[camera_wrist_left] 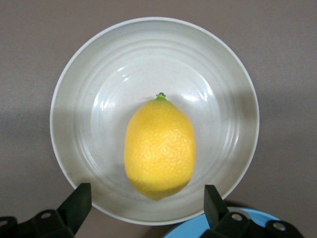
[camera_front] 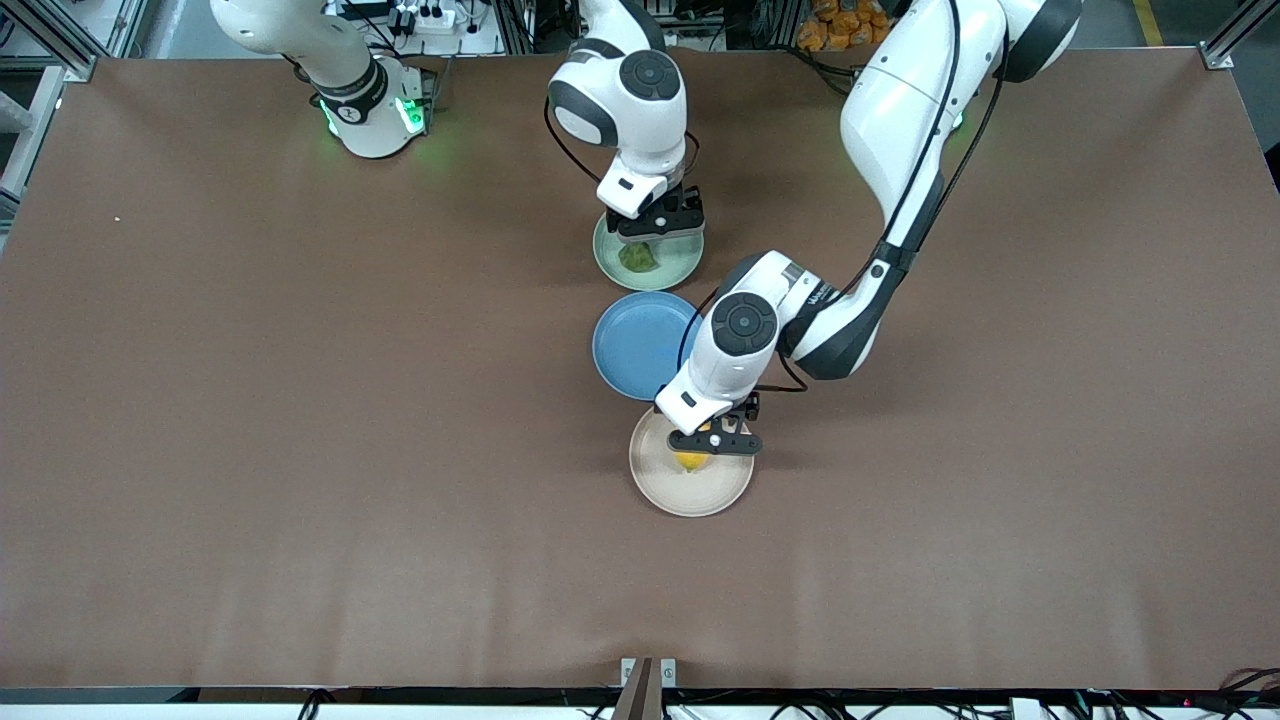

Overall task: Pick lemon and lettuce from plates
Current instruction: 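Lower the left gripper over the lemon while the right gripper lowers onto lettuce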

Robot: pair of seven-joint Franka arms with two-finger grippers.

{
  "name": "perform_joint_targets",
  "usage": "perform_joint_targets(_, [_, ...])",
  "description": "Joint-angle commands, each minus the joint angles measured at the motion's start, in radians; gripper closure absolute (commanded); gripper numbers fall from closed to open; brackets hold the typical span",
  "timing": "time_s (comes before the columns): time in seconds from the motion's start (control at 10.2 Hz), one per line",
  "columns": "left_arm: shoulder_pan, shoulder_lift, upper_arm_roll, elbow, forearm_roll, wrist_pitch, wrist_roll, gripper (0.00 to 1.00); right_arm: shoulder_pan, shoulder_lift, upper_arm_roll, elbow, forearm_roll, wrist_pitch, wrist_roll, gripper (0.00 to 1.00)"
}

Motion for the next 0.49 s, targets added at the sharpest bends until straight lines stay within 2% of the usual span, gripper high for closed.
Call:
perform_joint_targets(0.0, [-0.008,0.022,0.01,0.025,0.023,0.018,0.001,0.0,0.009,0.001,-0.009,-0.023,0.015,0.024,0.001,0.0])
perform_joint_targets(0.2, [-0.008,0.026,0.024,0.025,0.022,0.052,-0.015,0.0,0.009,0.006,-0.009,-0.089,0.013,0.126,-0.001,0.0])
perform_joint_targets(0.39, [-0.012,0.042,0.03,0.025,0.022,0.084,-0.021,0.0,0.015,0.015,-0.009,-0.1,0.013,0.151,0.004,0.0])
